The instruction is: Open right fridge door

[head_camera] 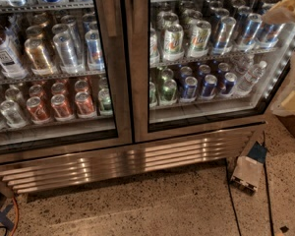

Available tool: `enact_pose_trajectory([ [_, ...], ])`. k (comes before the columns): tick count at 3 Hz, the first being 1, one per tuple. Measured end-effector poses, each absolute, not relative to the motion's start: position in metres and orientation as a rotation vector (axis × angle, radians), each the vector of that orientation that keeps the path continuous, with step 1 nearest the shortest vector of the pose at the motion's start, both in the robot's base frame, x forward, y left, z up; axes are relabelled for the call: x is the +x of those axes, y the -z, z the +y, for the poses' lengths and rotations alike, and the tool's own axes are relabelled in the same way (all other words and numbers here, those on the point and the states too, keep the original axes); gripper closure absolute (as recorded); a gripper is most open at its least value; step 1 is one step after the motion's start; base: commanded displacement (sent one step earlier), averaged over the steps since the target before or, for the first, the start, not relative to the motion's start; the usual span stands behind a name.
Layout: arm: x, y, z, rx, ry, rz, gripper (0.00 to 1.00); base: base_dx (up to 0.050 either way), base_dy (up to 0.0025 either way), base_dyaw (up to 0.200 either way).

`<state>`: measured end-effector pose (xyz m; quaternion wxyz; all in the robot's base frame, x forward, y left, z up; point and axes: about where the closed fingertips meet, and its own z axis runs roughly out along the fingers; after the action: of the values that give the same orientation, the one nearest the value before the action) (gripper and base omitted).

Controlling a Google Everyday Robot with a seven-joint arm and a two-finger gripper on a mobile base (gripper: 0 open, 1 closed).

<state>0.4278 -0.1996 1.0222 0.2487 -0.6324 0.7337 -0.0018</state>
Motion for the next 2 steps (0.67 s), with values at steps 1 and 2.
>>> enact_pose_trajectory([
  [1,0.429,-1.023,-0.199,-1.722,0.008,2.001,0.0,0.0,0.0,0.0],
  [2,0.439,-1.027,-0.198,-1.734,0.014,2.011,0.0,0.0,0.0,0.0],
])
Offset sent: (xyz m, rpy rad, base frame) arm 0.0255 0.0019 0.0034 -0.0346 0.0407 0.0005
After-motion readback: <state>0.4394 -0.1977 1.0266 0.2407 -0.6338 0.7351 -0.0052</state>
